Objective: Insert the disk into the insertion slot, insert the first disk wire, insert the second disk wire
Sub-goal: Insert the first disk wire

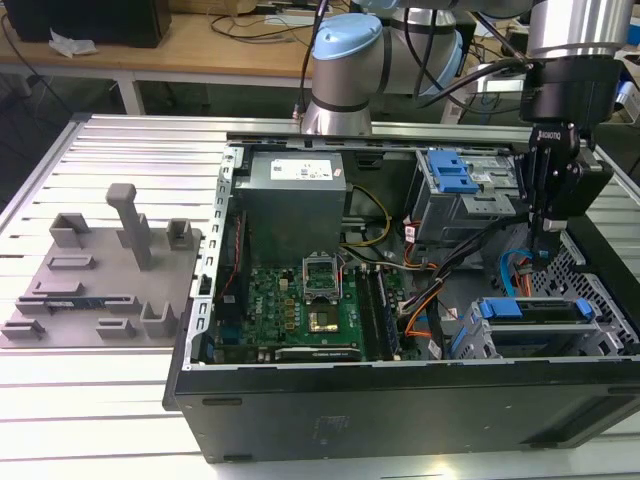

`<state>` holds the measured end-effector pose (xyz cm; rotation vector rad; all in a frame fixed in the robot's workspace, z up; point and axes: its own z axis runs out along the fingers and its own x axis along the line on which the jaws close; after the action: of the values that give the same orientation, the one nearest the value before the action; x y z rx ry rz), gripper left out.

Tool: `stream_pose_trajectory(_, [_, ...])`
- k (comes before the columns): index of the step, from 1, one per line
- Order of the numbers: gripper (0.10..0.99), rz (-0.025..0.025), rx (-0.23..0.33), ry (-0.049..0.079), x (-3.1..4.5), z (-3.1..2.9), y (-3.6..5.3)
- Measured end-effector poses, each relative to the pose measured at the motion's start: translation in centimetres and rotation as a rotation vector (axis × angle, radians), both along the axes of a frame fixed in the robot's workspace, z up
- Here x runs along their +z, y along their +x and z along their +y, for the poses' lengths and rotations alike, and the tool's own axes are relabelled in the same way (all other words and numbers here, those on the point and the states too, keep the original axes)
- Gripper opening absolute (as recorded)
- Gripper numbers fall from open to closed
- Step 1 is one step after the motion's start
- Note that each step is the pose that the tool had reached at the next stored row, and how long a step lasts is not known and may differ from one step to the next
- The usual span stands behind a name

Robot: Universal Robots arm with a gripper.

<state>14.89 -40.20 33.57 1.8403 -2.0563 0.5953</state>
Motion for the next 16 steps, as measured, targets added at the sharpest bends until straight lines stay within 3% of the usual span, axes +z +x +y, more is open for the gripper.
stream_pose_trajectory(7, [0.165,0.0004,0.000,0.005,0.03,-0.21,0.08])
stream_pose_trajectory(13, [0.165,0.0035,-0.005,0.027,0.23,-0.48,0.76])
stream_pose_trajectory(16, [0.165,0.0038,-0.008,0.030,0.22,-0.48,0.76])
